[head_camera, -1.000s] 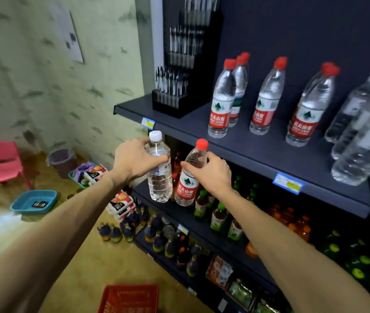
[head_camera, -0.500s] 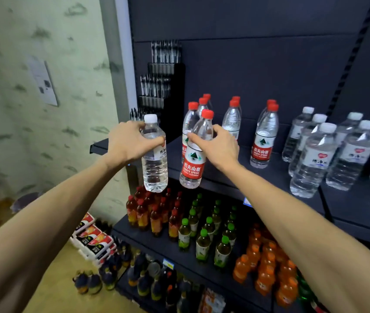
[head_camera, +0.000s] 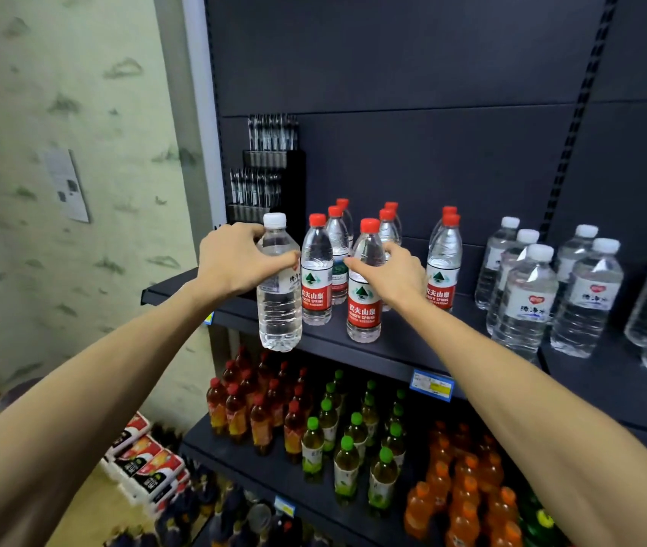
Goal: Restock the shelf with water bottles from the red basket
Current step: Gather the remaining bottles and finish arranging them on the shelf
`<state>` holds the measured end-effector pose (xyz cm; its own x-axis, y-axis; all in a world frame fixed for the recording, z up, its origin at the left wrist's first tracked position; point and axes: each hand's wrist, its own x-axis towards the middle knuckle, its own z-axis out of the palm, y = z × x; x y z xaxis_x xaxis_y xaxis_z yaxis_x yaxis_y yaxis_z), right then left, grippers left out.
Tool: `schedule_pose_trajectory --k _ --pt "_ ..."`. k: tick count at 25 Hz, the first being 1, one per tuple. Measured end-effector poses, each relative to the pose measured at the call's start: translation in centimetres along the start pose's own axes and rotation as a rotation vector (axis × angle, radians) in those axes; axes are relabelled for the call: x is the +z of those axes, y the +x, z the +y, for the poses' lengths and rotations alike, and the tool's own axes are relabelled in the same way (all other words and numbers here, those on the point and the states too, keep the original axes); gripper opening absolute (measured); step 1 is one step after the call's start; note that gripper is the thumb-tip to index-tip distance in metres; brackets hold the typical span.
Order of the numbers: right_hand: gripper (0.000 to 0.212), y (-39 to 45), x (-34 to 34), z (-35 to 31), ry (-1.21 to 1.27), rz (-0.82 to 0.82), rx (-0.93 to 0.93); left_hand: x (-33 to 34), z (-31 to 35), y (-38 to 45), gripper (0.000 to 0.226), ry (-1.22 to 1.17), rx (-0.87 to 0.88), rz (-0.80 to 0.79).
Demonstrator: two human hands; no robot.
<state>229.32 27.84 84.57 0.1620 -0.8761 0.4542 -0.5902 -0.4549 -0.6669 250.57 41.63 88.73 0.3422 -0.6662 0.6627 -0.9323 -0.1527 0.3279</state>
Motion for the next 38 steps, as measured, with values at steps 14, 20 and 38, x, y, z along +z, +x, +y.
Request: schedule_pose_trajectory --k 14,20,38 --pt "0.083 2.8 2.2 2.2 0.008 -0.043 0.065 2.2 -1.0 -0.6 0.051 -0.007 -0.042 -0.042" --pt "0.035 -2.1 2.7 1.9 0.075 0.279 -0.193 3.4 -1.1 -0.4 0.042 -0.077 -0.066 -0.074" --pt "0.067 -9.3 -1.4 6.7 0.244 -0.169 -0.013 8.7 9.0 -3.3 0.049 -0.881 -0.004 -0.429"
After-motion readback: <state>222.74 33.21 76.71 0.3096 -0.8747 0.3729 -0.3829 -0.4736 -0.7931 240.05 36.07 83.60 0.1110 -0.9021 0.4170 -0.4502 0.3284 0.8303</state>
